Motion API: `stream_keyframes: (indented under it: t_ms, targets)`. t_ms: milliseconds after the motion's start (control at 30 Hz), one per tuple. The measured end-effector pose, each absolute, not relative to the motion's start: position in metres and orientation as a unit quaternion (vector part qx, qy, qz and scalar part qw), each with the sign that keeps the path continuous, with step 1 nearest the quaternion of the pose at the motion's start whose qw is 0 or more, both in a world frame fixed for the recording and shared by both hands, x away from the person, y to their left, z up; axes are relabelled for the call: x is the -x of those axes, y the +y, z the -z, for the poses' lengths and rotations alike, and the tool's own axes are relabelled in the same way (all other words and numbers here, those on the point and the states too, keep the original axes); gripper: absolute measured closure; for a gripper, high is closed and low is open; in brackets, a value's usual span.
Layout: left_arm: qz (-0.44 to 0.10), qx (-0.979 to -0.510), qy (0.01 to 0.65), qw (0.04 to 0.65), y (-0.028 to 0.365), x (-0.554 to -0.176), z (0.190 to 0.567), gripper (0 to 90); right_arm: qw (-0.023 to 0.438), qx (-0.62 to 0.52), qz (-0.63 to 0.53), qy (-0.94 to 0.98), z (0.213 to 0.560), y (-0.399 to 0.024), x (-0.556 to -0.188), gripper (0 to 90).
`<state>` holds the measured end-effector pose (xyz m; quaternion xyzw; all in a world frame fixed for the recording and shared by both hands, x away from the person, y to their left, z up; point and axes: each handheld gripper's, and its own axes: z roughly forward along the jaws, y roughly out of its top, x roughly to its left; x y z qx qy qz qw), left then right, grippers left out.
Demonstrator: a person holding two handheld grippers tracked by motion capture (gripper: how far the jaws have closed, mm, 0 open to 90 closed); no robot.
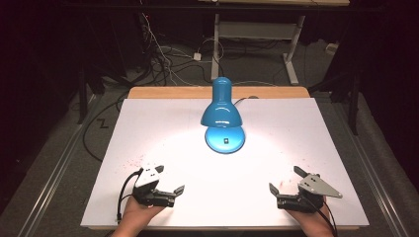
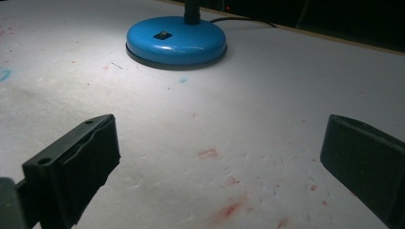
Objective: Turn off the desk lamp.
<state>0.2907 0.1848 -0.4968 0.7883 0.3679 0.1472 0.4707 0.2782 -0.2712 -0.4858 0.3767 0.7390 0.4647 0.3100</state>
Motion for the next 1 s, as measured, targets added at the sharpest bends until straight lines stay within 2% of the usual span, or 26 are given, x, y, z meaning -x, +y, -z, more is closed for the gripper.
stream_keyframes:
  t_ms: [600, 1000]
  targets:
    - [-0.152, -0.795, 0.359, 0.466, 0.1828, -0.2897, 0.4967, 0.0, 0.299, -0.387, -0.46, 0.741, 0.4858, -0.2709, -0.2806, 2.3]
    - [-0.15, -0.8, 0.359, 0.457, 0.1808, -0.2906, 0.4968, 0.0, 0.287, -0.39, -0.469, 0.738, 0.4856, -0.2743, -0.2826, 12.0]
